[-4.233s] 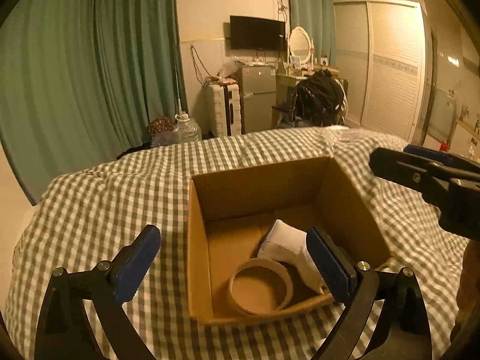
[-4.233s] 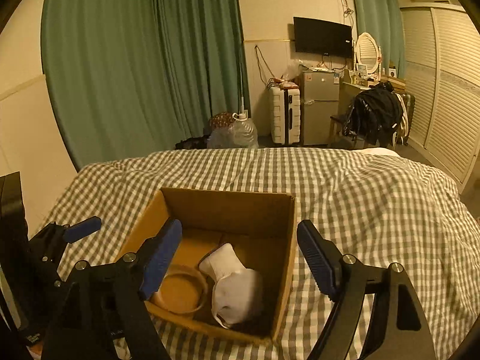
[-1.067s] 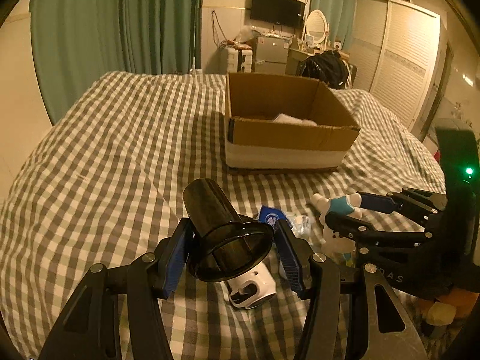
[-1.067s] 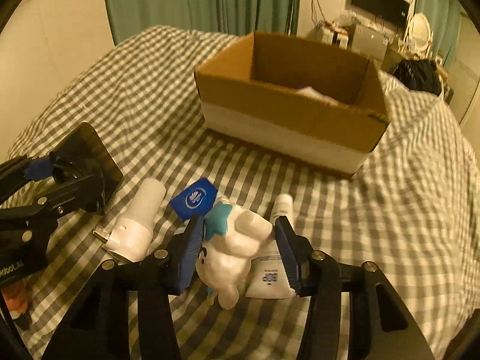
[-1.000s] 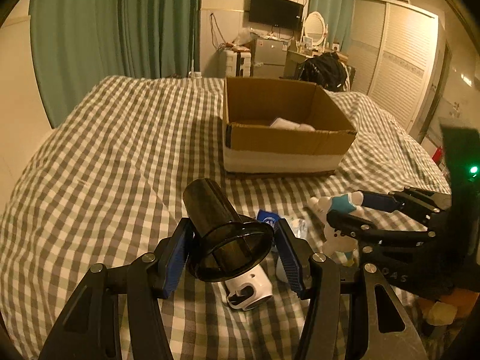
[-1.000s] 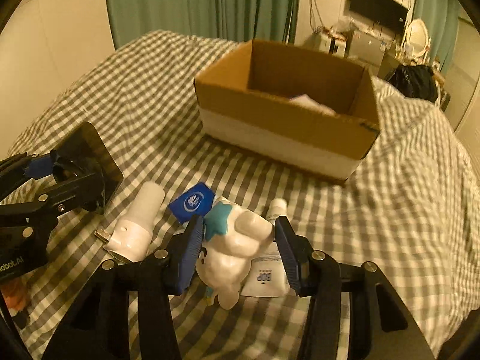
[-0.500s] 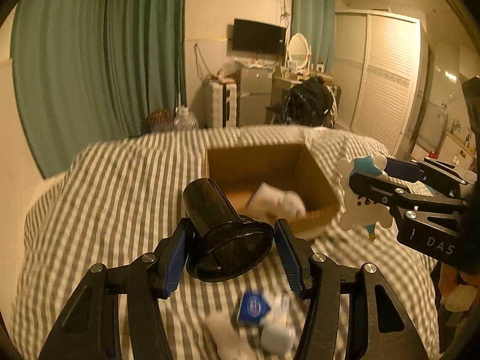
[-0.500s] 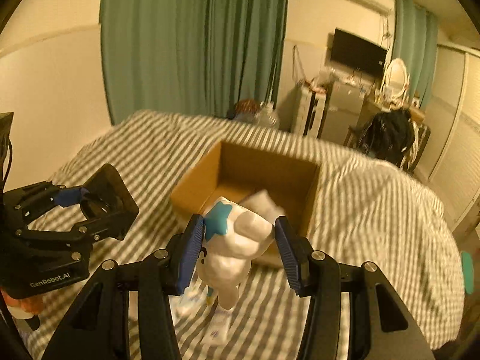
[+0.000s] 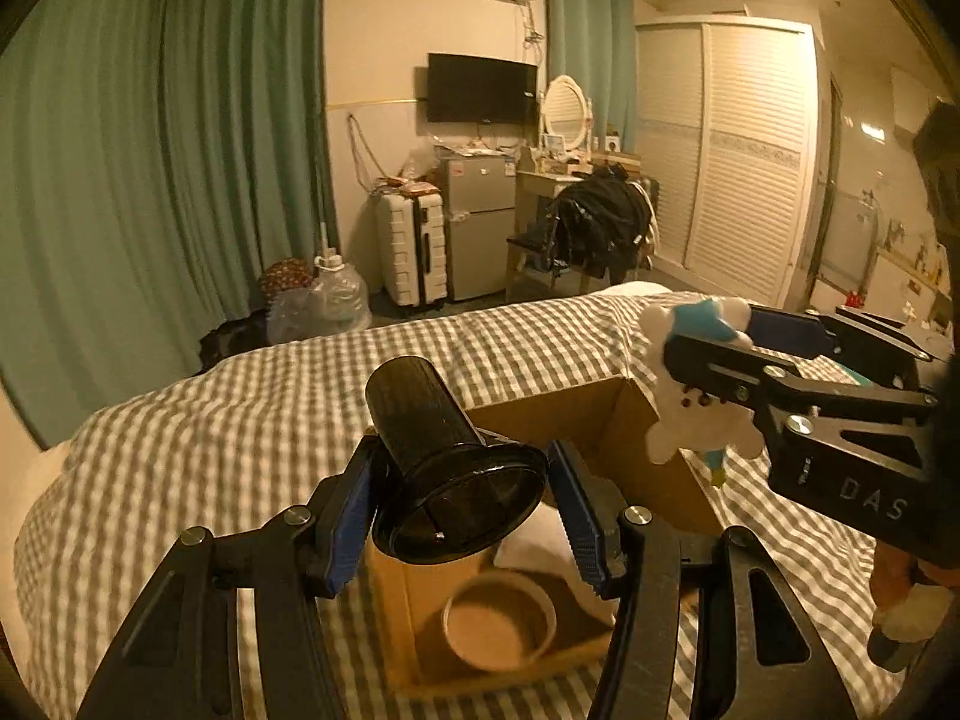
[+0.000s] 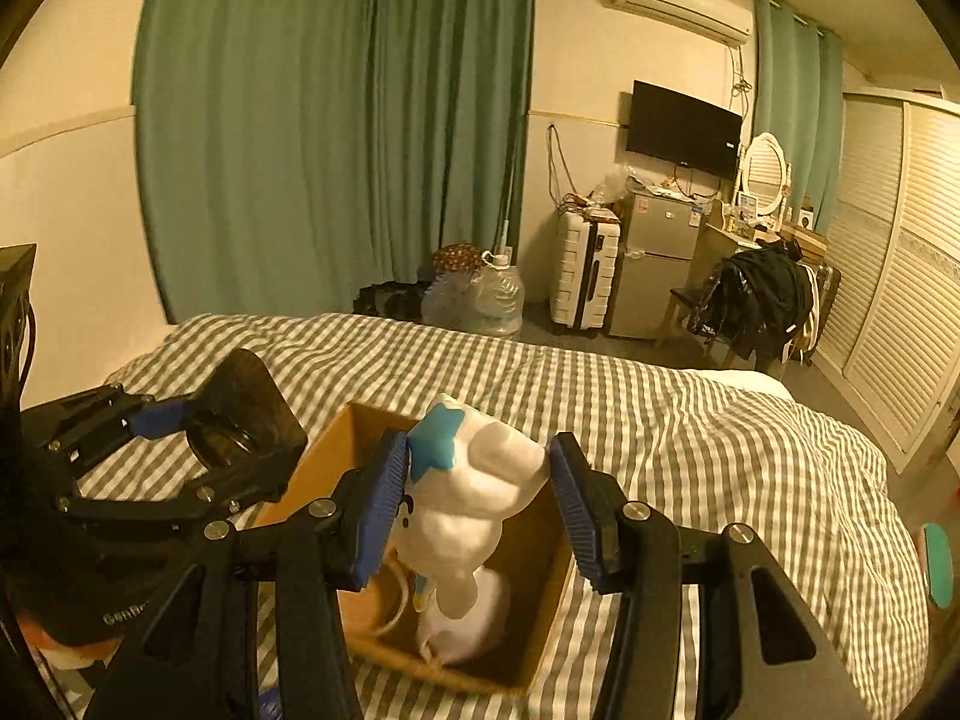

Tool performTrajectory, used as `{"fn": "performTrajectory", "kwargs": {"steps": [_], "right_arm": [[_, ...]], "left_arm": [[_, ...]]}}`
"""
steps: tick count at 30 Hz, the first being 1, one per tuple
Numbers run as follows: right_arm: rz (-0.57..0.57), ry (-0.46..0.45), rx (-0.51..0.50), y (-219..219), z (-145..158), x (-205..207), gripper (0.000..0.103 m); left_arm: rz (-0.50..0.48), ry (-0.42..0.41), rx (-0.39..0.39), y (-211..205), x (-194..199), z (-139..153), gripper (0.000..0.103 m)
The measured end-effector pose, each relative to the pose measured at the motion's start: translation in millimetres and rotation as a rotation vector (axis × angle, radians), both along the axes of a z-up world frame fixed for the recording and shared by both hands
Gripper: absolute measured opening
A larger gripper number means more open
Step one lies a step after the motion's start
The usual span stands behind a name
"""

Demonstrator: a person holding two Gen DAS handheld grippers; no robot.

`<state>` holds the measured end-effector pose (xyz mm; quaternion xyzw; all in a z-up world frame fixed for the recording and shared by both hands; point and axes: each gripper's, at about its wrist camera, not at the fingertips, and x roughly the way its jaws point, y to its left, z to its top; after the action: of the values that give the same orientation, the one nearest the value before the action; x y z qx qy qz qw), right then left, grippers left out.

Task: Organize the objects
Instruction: 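Release the black cup into the box with the left tool while the right tool releases the plush toy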

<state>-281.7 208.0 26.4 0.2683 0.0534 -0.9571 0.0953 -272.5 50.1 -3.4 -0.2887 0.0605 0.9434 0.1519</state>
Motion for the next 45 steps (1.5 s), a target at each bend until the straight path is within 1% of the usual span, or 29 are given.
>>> {"fn": "performTrajectory", "kwargs": {"steps": [3, 6, 10, 15, 18, 20, 21, 22, 23, 24, 25, 30, 33, 38, 39, 40, 41, 43, 45], "right_arm": [[-0.012, -0.026, -0.030, 3.9, -14.3, -30.2, 0.049], [-0.023, -0.054, -0.034, 7.0, -32.3, -54.1, 0.049], [-0.034, -0.100, -0.033, 12.5, -58.4, -75.2, 0.049], [-0.035, -0.156, -0.021, 15.2, -85.8, -85.1, 0.049], [-0.034, -0.168, -0.016, 20.1, -93.9, -88.5, 0.049], [-0.033, -0.182, -0.031, 22.3, -95.3, -87.5, 0.050], [-0.033, -0.186, -0.037, 23.6, -94.9, -86.3, 0.050], [-0.032, -0.186, -0.046, 25.0, -93.4, -84.0, 0.050], [-0.037, -0.179, -0.052, 26.2, -91.7, -81.9, 0.054], [-0.045, -0.163, -0.056, 27.7, -87.3, -77.3, 0.058], [-0.053, -0.152, -0.057, 28.1, -83.7, -73.5, 0.065], [-0.059, -0.107, -0.079, 30.3, -55.5, -52.2, 0.066], [-0.054, -0.075, -0.069, 24.1, -32.5, -26.7, 0.066], [-0.041, -0.002, -0.051, 16.4, 15.6, 18.8, 0.066], [-0.031, 0.013, -0.051, 14.4, 25.9, 28.6, 0.066], [-0.023, 0.031, -0.048, 12.6, 36.9, 40.0, 0.066], [-0.019, 0.042, -0.043, 9.2, 44.7, 47.7, 0.066], [-0.006, 0.073, -0.029, 5.1, 63.2, 70.0, 0.066], [0.006, 0.091, -0.023, 1.9, 75.0, 85.4, 0.066]], "left_arm": [[-0.020, -0.020, -0.020, 9.8, -20.1, -16.7, 0.057], [-0.044, -0.071, -0.016, 12.5, -34.9, -34.9, 0.057], [-0.052, -0.116, -0.024, 14.1, -49.2, -52.9, 0.057], [-0.058, -0.162, -0.038, 20.1, -55.5, -69.9, 0.057], [-0.077, -0.198, -0.026, 24.0, -56.9, -74.5, 0.057], [-0.087, -0.217, -0.015, 23.5, -54.8, -75.2, 0.059], [-0.089, -0.217, -0.009, 23.0, -54.4, -74.0, 0.063], [-0.086, -0.209, -0.007, 21.4, -51.7, -71.9, 0.071], [-0.081, -0.199, -0.006, 19.9, -47.1, -69.6, 0.076], [-0.072, -0.183, -0.006, 19.1, -42.2, -64.4, 0.085], [-0.071, -0.172, -0.004, 17.1, -37.9, -61.3, 0.088], [-0.056, -0.123, 0.003, 11.7, -10.5, -27.3, 0.088], [-0.043, -0.103, 0.021, 5.7, 8.4, -4.2, 0.088], [-0.009, -0.025, 0.029, -2.8, 49.9, 44.4, 0.089], [-0.005, -0.013, 0.029, -2.0, 57.4, 53.3, 0.092], [-0.002, -0.004, 0.030, -1.9, 63.3, 58.9, 0.099], [0.005, 0.020, 0.031, -2.7, 74.8, 68.9, 0.101], [0.016, 0.049, 0.030, -2.5, 90.1, 82.5, 0.101], [0.028, 0.060, 0.028, -8.6, 101.3, 90.4, 0.101]]}}
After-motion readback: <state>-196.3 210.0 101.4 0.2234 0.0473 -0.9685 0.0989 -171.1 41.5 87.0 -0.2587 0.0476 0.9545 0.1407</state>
